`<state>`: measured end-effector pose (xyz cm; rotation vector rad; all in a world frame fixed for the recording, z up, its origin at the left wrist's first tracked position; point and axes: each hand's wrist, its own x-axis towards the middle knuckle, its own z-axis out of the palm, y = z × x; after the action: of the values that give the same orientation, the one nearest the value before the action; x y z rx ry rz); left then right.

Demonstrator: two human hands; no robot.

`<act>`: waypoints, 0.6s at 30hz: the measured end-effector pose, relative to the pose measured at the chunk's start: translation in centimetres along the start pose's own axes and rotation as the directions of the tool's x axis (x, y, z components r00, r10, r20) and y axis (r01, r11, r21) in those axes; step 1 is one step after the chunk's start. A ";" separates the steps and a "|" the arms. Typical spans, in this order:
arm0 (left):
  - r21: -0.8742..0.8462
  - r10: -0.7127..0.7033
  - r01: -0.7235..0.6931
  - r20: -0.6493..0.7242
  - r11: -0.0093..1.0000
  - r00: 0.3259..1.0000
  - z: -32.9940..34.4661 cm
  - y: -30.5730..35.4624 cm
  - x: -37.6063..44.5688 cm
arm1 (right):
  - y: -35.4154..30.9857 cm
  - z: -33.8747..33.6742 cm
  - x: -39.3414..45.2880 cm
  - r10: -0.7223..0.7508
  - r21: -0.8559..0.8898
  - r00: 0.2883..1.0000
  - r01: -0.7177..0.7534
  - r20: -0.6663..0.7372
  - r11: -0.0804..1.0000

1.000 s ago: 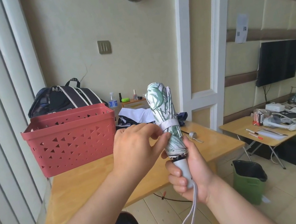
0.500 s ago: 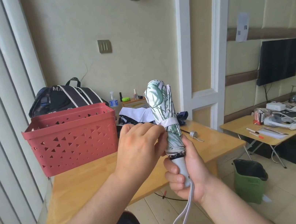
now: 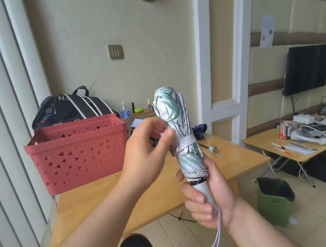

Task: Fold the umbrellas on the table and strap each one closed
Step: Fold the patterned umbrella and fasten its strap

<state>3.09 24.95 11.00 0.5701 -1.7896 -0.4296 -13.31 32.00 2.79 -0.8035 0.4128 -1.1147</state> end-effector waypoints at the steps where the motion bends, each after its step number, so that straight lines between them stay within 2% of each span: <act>1: -0.059 -0.068 0.066 -0.024 0.996 0.997 -0.1 0.2 0.6 | 0.0 0.0 0.1 0.007 -0.007 1.000 -0.007 0.022 1.000; 3: -0.192 -0.202 0.198 -0.002 0.961 0.979 -0.4 0.4 1.9 | 0.1 0.1 0.2 0.026 -0.023 0.998 -0.025 0.050 0.999; 5: -0.285 -0.297 0.307 0.076 0.908 0.952 -0.6 0.6 3.0 | 0.2 0.3 0.3 0.046 -0.038 0.997 -0.044 0.068 0.998; 14: -0.588 -0.380 0.415 0.189 0.694 0.905 -0.5 0.0 3.6 | -0.2 0.1 -0.1 0.093 -0.024 0.984 -0.090 0.155 0.996; 16: -0.626 -0.386 0.420 0.200 0.657 0.901 -0.4 0.4 3.6 | -0.2 0.2 -0.1 0.073 -0.064 0.993 -0.067 0.094 0.996; 18: -0.651 -0.424 0.424 0.170 0.629 0.889 -0.3 0.3 3.7 | 0.0 0.8 0.1 0.004 -0.191 0.997 -0.019 -0.079 0.981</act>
<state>2.50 23.08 14.17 0.4540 -1.3322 -1.3549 -12.76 32.20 3.32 -0.9267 0.5970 -1.1094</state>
